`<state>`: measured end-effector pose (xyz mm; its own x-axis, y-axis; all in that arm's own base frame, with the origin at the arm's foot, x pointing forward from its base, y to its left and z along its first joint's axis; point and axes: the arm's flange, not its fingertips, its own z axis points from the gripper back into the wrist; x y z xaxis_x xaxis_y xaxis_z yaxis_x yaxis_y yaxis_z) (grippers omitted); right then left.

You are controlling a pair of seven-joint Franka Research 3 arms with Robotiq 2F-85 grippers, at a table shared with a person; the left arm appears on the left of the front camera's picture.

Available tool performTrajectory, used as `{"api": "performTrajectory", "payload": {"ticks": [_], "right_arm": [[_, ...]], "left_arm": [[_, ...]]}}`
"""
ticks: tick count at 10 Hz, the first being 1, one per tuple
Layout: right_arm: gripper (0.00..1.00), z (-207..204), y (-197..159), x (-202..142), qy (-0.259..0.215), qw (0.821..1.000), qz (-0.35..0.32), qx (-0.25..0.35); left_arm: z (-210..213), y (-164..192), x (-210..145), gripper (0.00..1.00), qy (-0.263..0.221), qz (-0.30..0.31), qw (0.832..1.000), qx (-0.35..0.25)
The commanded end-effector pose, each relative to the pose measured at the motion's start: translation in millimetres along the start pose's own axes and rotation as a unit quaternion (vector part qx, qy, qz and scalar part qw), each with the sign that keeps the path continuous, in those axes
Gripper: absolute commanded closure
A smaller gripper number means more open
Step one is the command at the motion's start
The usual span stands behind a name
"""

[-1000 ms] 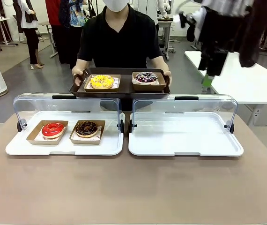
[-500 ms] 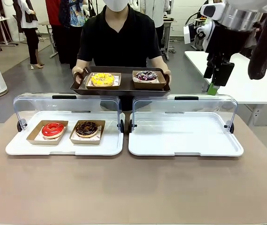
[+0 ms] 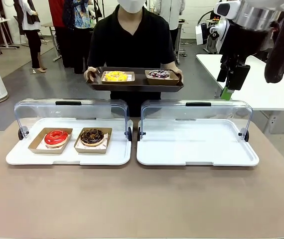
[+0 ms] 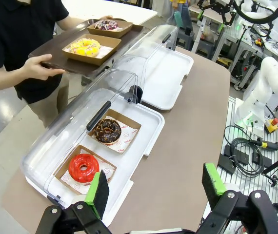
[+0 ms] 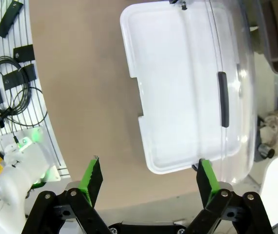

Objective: Provide the desired donut to the person.
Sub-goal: Place the picked Paper togo box onto the Handle tray extended by the person.

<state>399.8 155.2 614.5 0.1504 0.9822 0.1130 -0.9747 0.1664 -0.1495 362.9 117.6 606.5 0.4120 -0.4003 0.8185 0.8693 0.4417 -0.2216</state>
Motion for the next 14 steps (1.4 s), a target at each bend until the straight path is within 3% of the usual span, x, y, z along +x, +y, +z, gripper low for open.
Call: {"api": "performTrajectory", "payload": {"ticks": [1, 9, 10, 12, 13, 14], "right_arm": [[0.0, 1, 2, -1, 0.002, 1.0, 0.0, 0.004], [0.0, 0, 0, 0, 0.0, 1.0, 0.0, 0.0], [0.0, 4, -13, -37, -0.087, 0.994, -0.013, 0.062], [0.0, 4, -32, -95, -0.199, 0.976, 0.018, 0.083], [0.0, 7, -40, -126, -0.271, 0.958, 0.011, 0.097], [0.0, 5, -53, -211, -0.415, 0.903, 0.035, 0.103]], "left_arm": [[2, -1, 1, 0.0, -0.004, 0.0, 1.0, -0.003], [2, -1, 1, 0.0, -0.004, 0.0, 1.0, -0.003], [2, -1, 1, 0.0, -0.004, 0.0, 1.0, -0.003], [2, -1, 1, 0.0, -0.004, 0.0, 1.0, -0.003], [2, -1, 1, 0.0, -0.004, 0.0, 1.0, -0.003], [2, -1, 1, 0.0, -0.004, 0.0, 1.0, -0.003]]}}
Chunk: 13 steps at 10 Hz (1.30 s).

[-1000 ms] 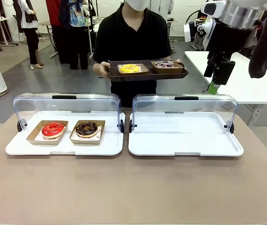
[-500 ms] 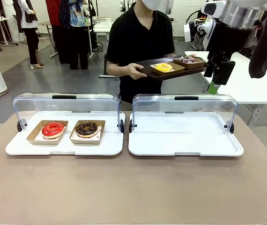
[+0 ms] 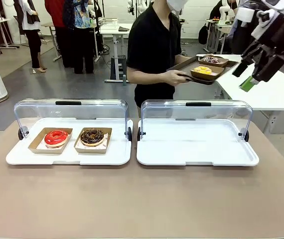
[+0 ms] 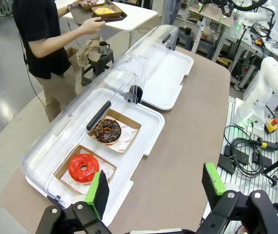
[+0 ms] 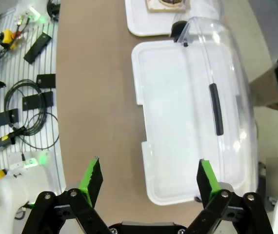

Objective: Provide the desired donut to the person.
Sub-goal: Place the picked Paper togo box onto the Handle tray extended by the person.

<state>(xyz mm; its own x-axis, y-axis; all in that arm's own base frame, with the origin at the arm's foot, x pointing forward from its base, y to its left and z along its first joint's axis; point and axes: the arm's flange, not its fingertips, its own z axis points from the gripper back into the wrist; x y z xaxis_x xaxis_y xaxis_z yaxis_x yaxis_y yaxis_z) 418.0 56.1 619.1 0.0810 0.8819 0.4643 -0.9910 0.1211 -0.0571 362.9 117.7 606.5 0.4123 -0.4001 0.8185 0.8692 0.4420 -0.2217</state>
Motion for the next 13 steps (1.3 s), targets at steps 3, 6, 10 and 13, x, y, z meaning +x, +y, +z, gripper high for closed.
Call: {"api": "performTrajectory", "payload": {"ticks": [3, 6, 10, 13], "right_arm": [[0.0, 47, -13, -137, -0.31, 0.949, 0.03, 0.056], [0.0, 66, -15, -164, -0.355, 0.933, 0.002, 0.064], [0.0, 61, -14, -183, -0.356, 0.933, -0.012, 0.052], [0.0, 75, -14, -196, -0.348, 0.937, -0.013, 0.025]], "left_arm": [[1, -1, 1, 0.0, -0.004, 0.0, 1.0, -0.003], [1, -1, 1, 0.0, -0.004, 0.0, 1.0, -0.003], [1, -1, 1, 0.0, -0.004, 0.0, 1.0, -0.003], [1, -1, 1, 0.0, -0.004, 0.0, 1.0, -0.003]]}}
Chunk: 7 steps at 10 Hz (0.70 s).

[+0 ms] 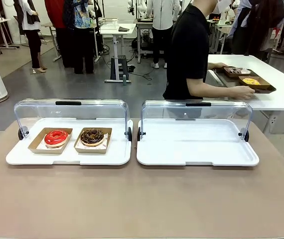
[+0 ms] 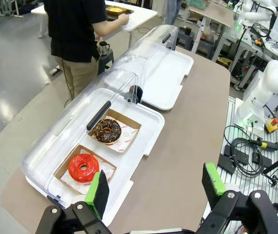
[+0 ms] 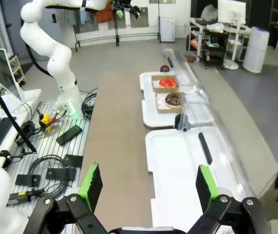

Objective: Provide the desired donut to the person.
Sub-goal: Place the picked Paper togo box onto the Handle tray extended by the person.

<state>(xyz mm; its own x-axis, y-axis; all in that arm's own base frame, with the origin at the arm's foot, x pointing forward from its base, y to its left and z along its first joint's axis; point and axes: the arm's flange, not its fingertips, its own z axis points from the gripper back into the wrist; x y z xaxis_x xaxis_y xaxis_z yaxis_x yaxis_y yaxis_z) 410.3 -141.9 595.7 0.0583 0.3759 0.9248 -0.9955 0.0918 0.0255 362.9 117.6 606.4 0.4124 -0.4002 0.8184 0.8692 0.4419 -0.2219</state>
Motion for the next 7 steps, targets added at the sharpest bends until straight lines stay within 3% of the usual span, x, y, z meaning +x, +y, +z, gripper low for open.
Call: {"api": "performTrajectory", "payload": {"ticks": [1, 3, 5, 7], "right_arm": [[0.0, 17, 7, -19, 0.01, 0.999, 0.033, -0.013], [0.0, 21, 13, -44, 0.011, 0.998, 0.062, -0.015], [0.0, 19, 11, -52, 0.021, 0.999, 0.043, -0.019], [0.0, 9, 9, -52, 0.095, 0.995, 0.035, -0.022]], "left_arm": [[2, -1, 1, 0.0, -0.004, 0.0, 1.0, -0.003], [2, -1, 1, 0.0, -0.004, 0.0, 1.0, -0.003], [2, -1, 1, 0.0, -0.004, 0.0, 1.0, -0.003], [2, -1, 1, 0.0, -0.004, 0.0, 1.0, -0.003]]}}
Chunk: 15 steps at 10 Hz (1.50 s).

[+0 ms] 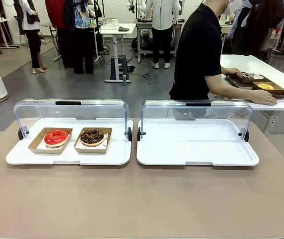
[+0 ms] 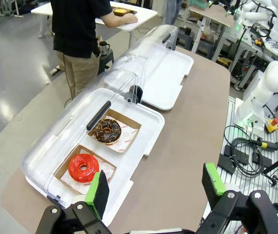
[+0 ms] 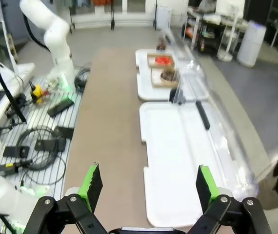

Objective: Provide the desired donut to the person.
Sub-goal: Place the picked Paper togo box onto the Handle tray extended by the person.

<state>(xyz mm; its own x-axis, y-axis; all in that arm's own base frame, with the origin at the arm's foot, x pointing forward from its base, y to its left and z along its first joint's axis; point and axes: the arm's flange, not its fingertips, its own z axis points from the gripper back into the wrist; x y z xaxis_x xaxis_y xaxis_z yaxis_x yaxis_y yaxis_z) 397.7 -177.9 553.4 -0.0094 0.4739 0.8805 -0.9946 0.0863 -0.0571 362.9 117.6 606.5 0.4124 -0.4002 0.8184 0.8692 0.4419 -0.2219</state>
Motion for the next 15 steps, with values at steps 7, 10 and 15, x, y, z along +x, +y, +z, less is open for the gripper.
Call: {"api": "performTrajectory", "payload": {"ticks": [7, 10, 15], "right_arm": [[0.0, -4, -3, -1, 0.023, 1.0, 0.0, 0.001], [0.0, -4, -3, -1, 0.023, 1.0, 0.0, 0.001], [0.0, -4, -3, -1, 0.023, 1.0, 0.0, 0.001]], "left_arm": [[2, -1, 1, 0.0, -0.004, 0.0, 1.0, -0.003], [2, -1, 1, 0.0, -0.004, 0.0, 1.0, -0.003], [2, -1, 1, 0.0, -0.004, 0.0, 1.0, -0.003]]}}
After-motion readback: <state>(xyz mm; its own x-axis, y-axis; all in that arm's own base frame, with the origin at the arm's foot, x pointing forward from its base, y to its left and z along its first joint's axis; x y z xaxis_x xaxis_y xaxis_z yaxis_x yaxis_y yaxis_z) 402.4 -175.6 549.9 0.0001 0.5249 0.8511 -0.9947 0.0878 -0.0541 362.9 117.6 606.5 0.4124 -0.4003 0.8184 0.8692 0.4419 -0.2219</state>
